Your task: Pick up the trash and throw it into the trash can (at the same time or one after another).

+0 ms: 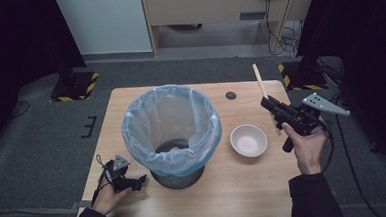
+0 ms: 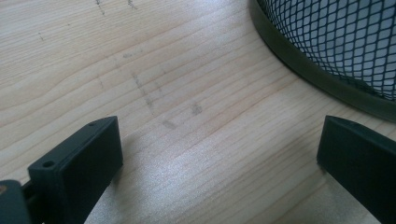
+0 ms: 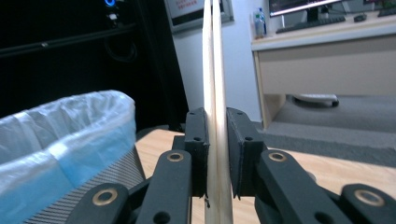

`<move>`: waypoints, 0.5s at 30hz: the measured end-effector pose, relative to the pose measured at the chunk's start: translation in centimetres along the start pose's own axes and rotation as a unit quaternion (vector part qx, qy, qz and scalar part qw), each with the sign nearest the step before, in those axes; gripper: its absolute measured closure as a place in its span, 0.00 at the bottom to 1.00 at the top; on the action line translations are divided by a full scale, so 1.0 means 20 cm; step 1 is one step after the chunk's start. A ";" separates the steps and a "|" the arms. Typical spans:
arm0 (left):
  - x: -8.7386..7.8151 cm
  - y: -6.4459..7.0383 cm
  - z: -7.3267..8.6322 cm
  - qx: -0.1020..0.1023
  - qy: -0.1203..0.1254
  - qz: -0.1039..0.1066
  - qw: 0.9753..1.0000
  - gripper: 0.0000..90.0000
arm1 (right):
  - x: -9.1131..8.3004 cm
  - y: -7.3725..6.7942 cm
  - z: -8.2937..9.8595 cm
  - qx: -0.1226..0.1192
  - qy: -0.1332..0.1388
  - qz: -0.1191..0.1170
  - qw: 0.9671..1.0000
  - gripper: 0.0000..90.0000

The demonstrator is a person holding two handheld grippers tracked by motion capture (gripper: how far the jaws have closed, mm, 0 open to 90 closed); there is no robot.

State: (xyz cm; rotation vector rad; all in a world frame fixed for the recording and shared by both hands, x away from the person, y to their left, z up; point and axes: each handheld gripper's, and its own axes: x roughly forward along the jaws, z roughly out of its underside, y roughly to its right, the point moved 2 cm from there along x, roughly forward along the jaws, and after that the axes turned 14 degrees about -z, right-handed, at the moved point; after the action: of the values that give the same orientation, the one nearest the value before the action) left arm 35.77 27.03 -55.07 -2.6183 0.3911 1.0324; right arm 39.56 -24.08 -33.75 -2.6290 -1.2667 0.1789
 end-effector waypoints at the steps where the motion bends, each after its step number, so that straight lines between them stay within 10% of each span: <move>1: 0.00 0.00 0.00 0.000 0.000 0.000 1.000 0.00 | 0.00 -0.01 -0.01 -0.002 0.003 -0.002 1.000 0.89; 15: 0.00 0.00 0.00 0.000 0.000 0.000 1.000 0.00 | 0.01 -0.10 -0.12 -0.019 0.037 -0.035 0.999 0.89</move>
State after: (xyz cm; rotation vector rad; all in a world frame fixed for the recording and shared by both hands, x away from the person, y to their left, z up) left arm 35.77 27.03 -55.07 -2.6182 0.3912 1.0324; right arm 38.61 -23.04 -30.92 -2.5913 -1.3473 0.0456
